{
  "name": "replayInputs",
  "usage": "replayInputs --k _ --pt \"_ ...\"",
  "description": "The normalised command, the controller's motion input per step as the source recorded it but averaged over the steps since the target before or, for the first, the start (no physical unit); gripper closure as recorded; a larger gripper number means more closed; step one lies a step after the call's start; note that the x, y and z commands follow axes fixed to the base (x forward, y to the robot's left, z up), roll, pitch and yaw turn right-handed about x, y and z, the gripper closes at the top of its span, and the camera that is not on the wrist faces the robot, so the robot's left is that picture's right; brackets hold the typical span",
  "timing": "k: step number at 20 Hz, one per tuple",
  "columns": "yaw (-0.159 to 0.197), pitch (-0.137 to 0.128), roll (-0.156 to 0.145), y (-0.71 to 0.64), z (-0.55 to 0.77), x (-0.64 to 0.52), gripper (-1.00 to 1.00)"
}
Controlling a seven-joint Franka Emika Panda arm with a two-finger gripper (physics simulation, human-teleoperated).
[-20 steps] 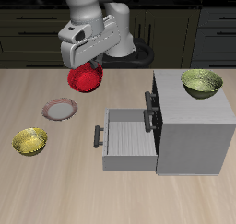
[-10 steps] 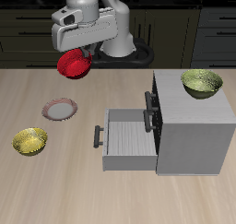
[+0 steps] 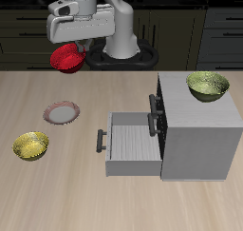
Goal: Place the red bowl on the plate
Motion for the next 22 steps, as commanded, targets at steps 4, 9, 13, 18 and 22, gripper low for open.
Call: replayInputs --k 4,9,13,18,22 --pt "0.006 -0.075 -0.06 -0.24 0.14 -0.14 1.0" --pt "-0.043 -0.044 -0.056 -0.29 0.16 -0.12 1.0" --pt "-0.046 -0.026 -0.042 -0.25 0.12 -0.21 1.0" --pt "-0.049 0.03 -0.007 -0.14 -0.08 -0.15 1.0" --pt "-0.032 0.005 -0.005 -0.16 -0.08 -0.18 1.0"
